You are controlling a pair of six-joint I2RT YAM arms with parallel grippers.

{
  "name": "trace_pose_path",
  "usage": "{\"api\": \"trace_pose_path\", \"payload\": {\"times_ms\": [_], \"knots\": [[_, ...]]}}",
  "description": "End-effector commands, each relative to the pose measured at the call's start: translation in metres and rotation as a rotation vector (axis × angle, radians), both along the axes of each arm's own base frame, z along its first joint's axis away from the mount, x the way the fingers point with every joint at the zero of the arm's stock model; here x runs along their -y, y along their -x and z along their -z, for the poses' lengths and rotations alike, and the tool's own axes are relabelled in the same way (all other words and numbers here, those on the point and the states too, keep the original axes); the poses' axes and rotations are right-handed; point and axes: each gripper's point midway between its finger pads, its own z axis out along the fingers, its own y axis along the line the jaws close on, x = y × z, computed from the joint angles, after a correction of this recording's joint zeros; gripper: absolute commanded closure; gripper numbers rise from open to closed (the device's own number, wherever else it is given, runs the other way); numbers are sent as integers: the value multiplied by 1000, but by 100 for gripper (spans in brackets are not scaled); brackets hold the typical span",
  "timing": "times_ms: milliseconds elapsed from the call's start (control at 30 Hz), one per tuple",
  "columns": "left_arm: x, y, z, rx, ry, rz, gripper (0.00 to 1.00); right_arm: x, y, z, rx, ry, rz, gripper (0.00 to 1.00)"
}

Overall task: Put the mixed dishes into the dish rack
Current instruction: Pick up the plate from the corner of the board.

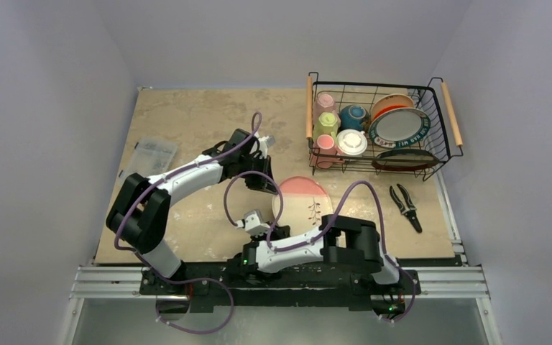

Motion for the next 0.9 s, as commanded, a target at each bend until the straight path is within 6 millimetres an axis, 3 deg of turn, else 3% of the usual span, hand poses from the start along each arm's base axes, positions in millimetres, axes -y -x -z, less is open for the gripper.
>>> {"api": "trace_pose_path", "payload": {"times_ms": [0, 167, 300, 433, 667, 867], "knots": [[22, -5, -47, 60, 167, 60, 100, -9, -9, -25, 40, -97, -20, 100], [22, -9, -44, 41, 163, 48, 98, -3, -9, -32, 42, -154, -25, 100], [21, -11, -43, 13, 178, 27, 60, -4, -5, -36, -3, -297, -87, 100], [20, -11, -42, 6, 188, 10, 43, -6, -1, -49, -28, -507, -136, 100], [38, -3, -45, -74, 322, 49, 28, -6, 1, -62, -49, -641, -203, 100], [49, 10, -52, -47, 349, 118, 26, -11, -1, -70, -50, -663, -226, 100]]}}
